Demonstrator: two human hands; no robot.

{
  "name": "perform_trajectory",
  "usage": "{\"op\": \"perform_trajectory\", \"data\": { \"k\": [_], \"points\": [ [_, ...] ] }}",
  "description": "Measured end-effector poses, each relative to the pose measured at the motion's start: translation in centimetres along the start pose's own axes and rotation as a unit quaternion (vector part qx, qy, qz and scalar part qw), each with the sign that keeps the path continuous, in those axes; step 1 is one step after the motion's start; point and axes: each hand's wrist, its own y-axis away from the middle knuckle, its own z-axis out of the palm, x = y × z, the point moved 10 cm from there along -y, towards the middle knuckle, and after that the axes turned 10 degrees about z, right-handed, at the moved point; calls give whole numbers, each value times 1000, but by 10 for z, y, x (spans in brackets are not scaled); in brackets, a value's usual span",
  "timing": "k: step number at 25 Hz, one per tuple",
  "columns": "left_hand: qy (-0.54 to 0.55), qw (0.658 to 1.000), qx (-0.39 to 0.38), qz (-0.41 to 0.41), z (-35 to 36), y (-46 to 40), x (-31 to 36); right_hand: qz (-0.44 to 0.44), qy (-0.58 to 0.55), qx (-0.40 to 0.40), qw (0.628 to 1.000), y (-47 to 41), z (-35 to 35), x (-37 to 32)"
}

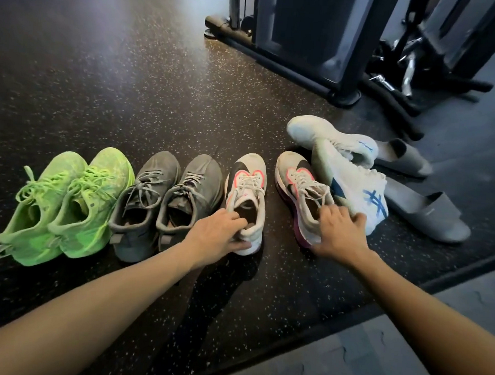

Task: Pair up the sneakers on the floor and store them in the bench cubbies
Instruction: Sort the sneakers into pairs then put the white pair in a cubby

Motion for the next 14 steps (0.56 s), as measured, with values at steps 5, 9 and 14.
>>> {"op": "perform_trajectory", "data": {
  "k": [5, 9, 14],
  "points": [
    [8, 1000, -20, -10, 1, 0, 2, -72, -62, -13, 995, -2, 7, -11],
    [30, 998, -51, -37, -2, -1, 2, -128, -78, -8, 989, 4, 6, -39],
    [60, 994, 43, -87, -55, -8, 12, -221, -88, -2, 971, 17, -3, -75]
  ]
}}
